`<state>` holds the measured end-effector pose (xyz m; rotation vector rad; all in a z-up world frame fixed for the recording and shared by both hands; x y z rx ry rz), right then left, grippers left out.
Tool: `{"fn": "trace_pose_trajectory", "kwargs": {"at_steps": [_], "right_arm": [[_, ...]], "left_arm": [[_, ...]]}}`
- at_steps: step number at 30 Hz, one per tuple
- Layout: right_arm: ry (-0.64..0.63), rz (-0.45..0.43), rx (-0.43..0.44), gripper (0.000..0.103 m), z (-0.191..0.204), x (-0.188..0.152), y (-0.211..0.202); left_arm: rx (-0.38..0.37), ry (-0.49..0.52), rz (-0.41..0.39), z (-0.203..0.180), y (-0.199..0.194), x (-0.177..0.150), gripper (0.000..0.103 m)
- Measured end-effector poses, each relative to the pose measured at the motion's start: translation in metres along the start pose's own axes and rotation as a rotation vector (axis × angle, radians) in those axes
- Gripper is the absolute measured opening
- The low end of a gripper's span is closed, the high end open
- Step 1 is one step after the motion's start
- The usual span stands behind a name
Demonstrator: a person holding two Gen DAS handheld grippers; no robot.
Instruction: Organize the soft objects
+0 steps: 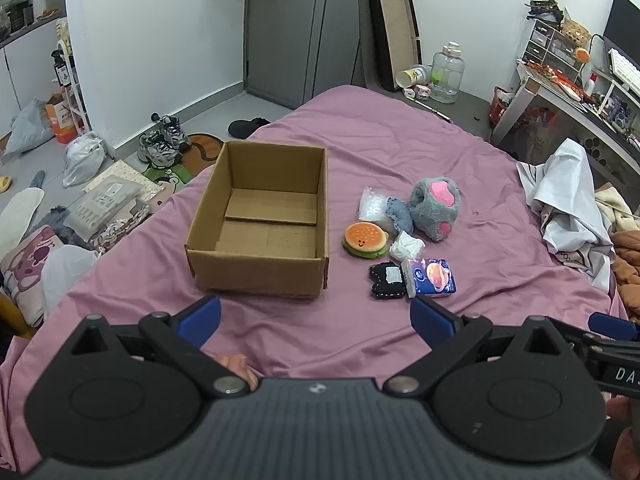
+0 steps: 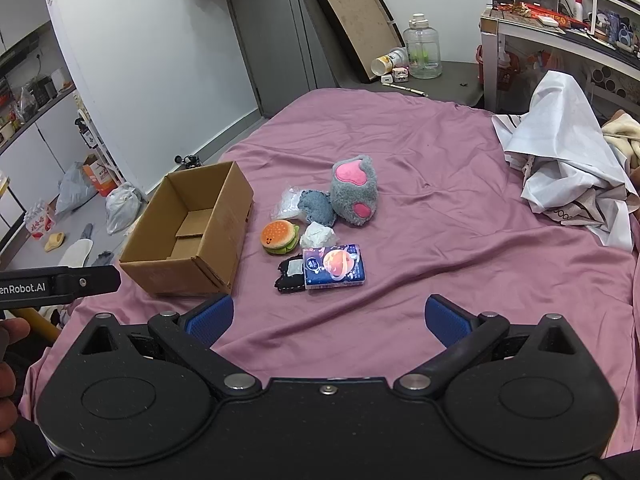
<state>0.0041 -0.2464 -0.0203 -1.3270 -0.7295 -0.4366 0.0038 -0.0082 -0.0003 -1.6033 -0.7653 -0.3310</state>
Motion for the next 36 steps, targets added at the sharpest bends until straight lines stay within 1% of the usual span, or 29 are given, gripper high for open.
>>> {"fn": "trace_pose_trajectory", "kwargs": {"at_steps": [7,13,36], "right_arm": [[0.004,0.004,-0.001,0.103,-0.0005,0.0001,0.0004],[0.008,0.001,-0.002,0.103,-0.0013,0.0013,0.0001],[0.008,0.008,0.005,0.103,-0.0012,0.0017,0.0028]], "left_arm": [[-0.007,-0.009,-0.002,0.0008,-0.0007,-0.0001,0.1],[-0.014,0.002,-0.003,-0.0013,-0.0003,-0.0006,0.1],[-0.018,0.005,-0.005,-0.0013,-0.0002,-0.0014,0.1]]}}
Point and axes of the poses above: each gripper's, at about its wrist camera, not at the fingertips, and y roughly the way its jaws point, z to its left, x to its top, the point moved 1 cm from there along y, roughly the way its jaws point, and after that the axes turned 9 degrees about -y, right-handed, at the moved point
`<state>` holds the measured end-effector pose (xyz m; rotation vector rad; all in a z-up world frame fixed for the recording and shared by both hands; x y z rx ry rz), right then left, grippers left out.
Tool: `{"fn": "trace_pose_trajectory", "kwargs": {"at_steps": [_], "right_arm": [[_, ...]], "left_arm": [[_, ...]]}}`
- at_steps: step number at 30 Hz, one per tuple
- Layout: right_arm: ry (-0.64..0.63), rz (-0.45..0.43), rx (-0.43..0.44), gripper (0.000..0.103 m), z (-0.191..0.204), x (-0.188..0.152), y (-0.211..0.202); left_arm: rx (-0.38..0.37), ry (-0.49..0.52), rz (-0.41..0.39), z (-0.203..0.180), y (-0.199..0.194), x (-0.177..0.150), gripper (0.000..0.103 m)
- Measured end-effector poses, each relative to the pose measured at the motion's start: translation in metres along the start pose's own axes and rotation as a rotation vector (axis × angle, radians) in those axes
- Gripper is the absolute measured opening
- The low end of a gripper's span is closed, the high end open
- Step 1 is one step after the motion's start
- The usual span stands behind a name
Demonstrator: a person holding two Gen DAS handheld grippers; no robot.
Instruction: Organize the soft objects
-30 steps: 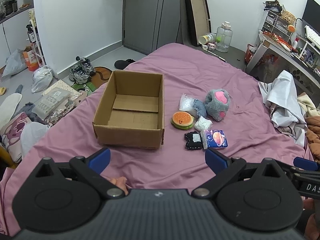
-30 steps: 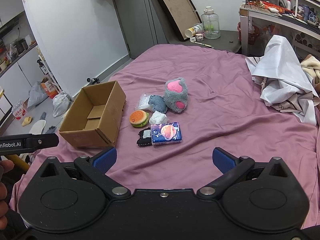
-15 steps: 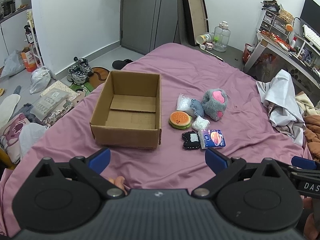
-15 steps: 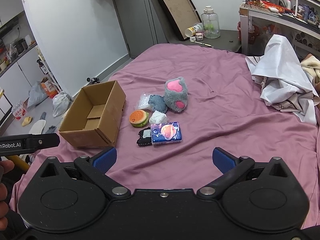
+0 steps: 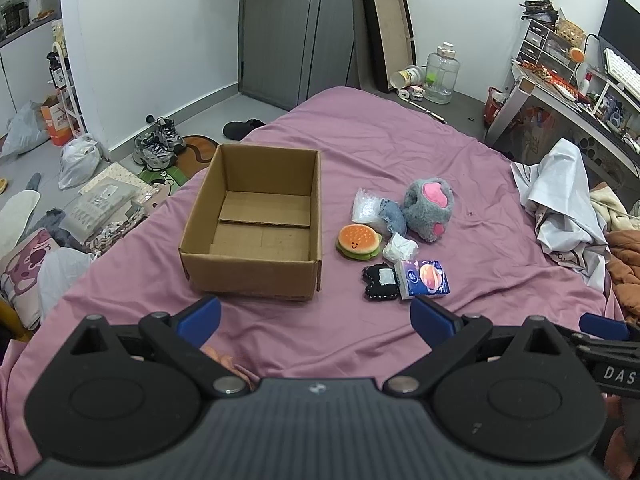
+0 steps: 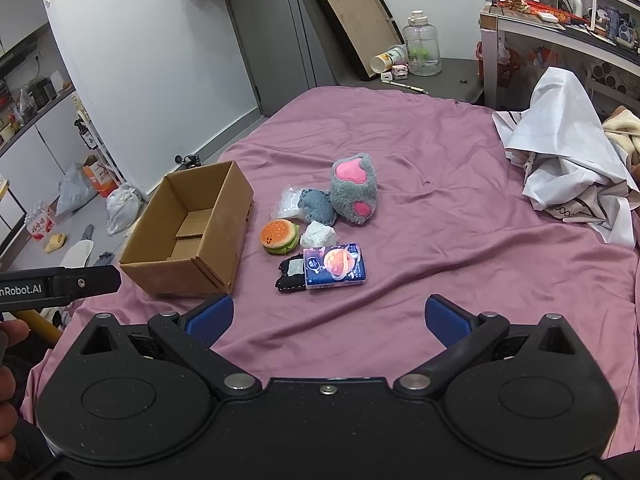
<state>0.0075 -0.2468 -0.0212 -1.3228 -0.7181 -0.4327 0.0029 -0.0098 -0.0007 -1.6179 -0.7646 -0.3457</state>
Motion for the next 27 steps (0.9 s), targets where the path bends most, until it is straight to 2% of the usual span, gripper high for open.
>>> {"fn": "trace_pose_trajectory", "kwargs": {"at_steps": [25,27], "right_arm": [[0.054,-0.007,0.027,0.103,-0.01,-0.001,0.009],[0.06,-0.012,0.026,0.103,-0.012,-0.001,0.01]], "left_arm": [[0.0,0.002,0.002,-0.004,0.015,0.006,0.1],[-0.008,0.018,-0.02,-0.008,0.016,0.007,0.1]]}}
Point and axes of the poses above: each gripper's, at about its wrist camera, not at the fingertips, and y roughly the way its jaws point, z to its left, x to its top, the point moved 1 cm from there along y, roughly the way its jaws point, and after that the axes turned 9 degrees about -y, right-handed, at the moved point
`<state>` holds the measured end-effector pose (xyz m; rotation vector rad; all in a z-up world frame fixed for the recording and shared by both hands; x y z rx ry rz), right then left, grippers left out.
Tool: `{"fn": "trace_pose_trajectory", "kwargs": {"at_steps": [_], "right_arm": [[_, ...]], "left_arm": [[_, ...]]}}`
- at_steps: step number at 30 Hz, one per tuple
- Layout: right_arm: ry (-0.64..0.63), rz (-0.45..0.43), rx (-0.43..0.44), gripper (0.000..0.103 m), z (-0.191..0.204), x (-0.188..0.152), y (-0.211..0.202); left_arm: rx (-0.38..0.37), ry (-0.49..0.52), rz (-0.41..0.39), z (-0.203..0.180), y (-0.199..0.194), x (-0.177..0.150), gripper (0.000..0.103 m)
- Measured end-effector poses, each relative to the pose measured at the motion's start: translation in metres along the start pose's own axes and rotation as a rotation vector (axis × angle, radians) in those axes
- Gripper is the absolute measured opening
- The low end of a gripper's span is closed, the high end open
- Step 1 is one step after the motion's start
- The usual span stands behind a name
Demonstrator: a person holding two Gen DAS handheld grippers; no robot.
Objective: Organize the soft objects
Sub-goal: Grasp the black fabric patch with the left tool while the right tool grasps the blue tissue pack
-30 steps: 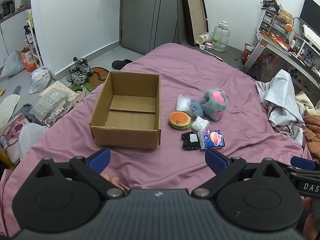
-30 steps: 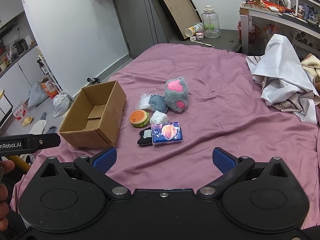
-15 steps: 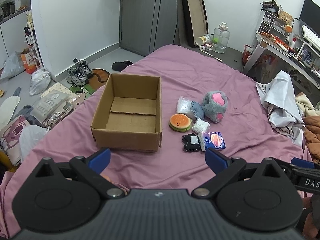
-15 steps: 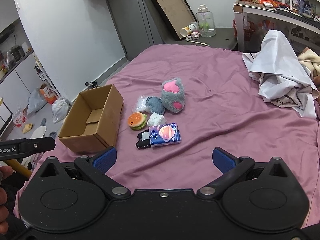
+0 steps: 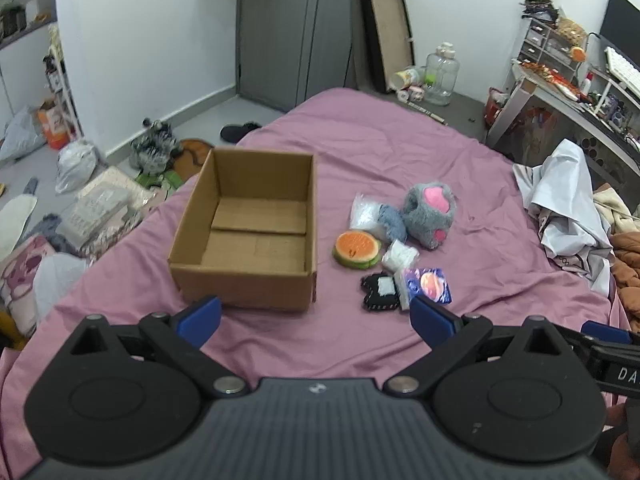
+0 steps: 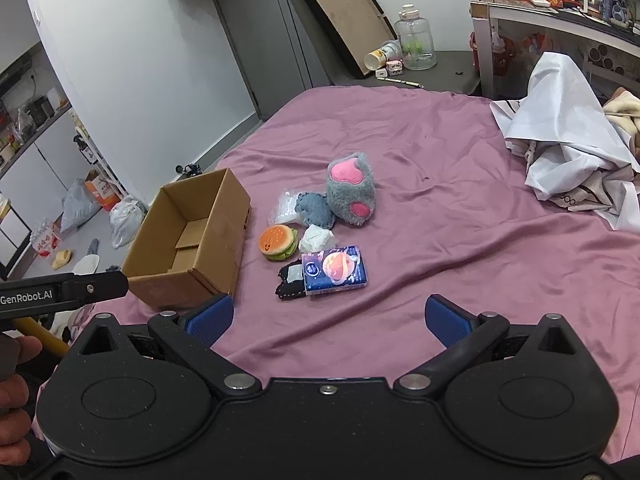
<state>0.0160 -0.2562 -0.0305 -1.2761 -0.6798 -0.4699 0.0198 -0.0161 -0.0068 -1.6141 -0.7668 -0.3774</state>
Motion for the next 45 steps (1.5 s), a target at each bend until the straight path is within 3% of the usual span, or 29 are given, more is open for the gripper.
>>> {"fn": "trace_pose_trajectory", "kwargs": {"at_steps": [17,20,25,30,36,45], "right_arm": [[0.093,-0.035,0.006,0.103,-0.027,0.003,0.016],[0.113,-0.037,0.043,0.095,-0.03,0.004,0.021],[0.143,-0.001,0.064,0.08,-0.034,0.003,0.041],[0.203,0.028,0.077,0.078,-0.044,0.001,0.058],[0.258,0.058,0.123,0.065,-0.052,0.005,0.083],[0.308,0.135,0.147,0.06,-0.067,0.013,0.126]], "left_arm": [[-0.039,0.026,-0.008,-0.026,0.037,0.006,0.098],[-0.054,0.032,-0.014,-0.031,0.044,0.005,0.097],[-0.078,0.007,0.003,-0.035,0.062,0.007,0.086],[-0.108,-0.007,0.04,-0.044,0.084,0.005,0.069],[-0.108,-0.023,0.095,-0.054,0.116,0.001,0.058],[-0.093,-0.049,0.166,-0.062,0.163,-0.005,0.041]]}}
Point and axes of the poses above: each gripper's, at about its wrist camera, not at the fingertips, and y roughly the way its jaws point, z to its left, x to its top, the point moved 1 cm from there along y, roughly the way its jaws point, and after that the axes turned 9 degrees about -y, right-handed, at the moved point
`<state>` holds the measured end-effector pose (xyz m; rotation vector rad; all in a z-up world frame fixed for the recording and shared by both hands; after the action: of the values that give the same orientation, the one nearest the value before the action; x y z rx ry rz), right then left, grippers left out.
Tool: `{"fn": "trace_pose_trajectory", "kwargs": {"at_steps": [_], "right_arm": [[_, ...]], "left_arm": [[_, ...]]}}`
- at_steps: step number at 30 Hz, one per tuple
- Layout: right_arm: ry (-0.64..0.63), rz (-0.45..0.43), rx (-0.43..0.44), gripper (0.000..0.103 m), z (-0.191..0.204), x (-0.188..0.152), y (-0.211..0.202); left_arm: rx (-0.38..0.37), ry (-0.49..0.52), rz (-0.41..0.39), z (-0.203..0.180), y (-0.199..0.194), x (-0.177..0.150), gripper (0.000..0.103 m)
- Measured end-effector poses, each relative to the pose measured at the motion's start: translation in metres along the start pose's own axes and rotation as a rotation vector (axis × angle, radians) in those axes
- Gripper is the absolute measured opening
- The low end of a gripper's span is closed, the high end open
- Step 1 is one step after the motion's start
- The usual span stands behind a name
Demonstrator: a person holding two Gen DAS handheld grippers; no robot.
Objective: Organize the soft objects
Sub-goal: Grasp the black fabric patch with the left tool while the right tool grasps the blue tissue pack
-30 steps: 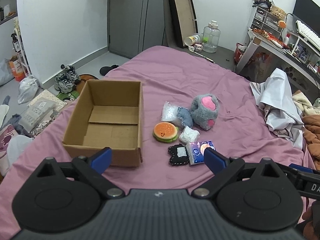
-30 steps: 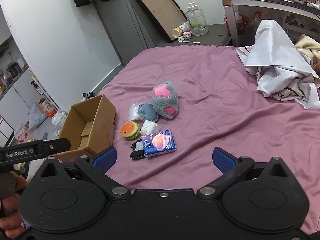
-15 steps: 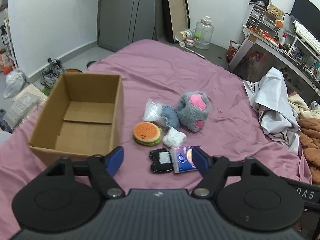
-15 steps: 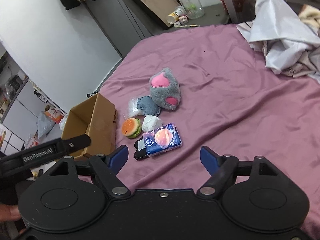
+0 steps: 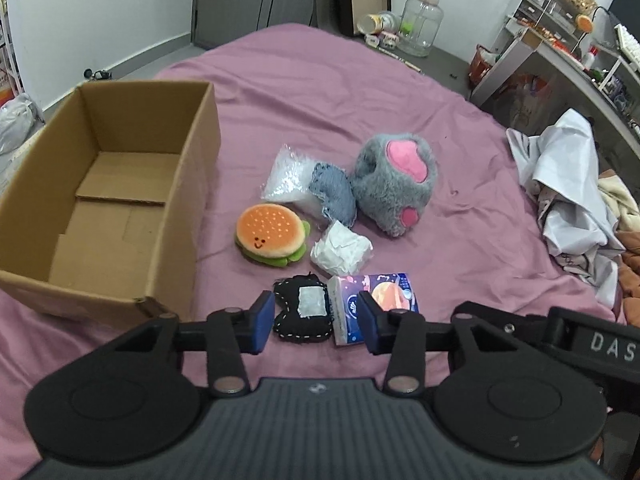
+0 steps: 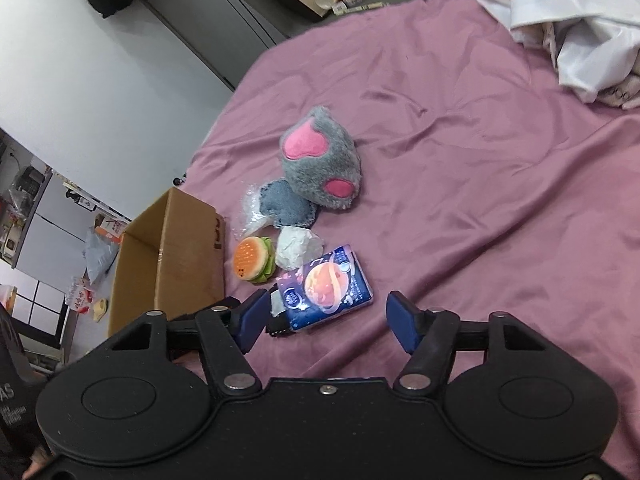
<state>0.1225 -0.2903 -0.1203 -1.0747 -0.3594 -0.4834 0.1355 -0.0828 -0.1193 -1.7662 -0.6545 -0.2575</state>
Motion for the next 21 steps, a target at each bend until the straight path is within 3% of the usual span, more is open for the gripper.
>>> {"fn": "trace_pose_trajectory", "kwargs": {"at_steps": [5,21], "right_arm": [[0.032,0.032,0.027,0.056,-0.01,0.007,0.022],[0.113,0.118,0.076,0.056,-0.032,0.005,0.076]], "left_arm": [[0.021,-0.023,0.033,0.003,0.026,-0.001,0.034],[0.031,-0.044,0.122,0.007,0.08,-0.004,0.035]]}}
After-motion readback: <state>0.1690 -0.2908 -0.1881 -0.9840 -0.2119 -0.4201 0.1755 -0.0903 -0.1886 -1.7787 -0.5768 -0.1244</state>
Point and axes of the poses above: each gripper's, at about its wrist camera, not at the fingertips, and y roughly the way its jaws point, z to its left, x to its top, the point moved 1 cm from there along y, roughly the way its jaws point, and after that the axes turned 9 degrees about -y, right-handed, at the moved point
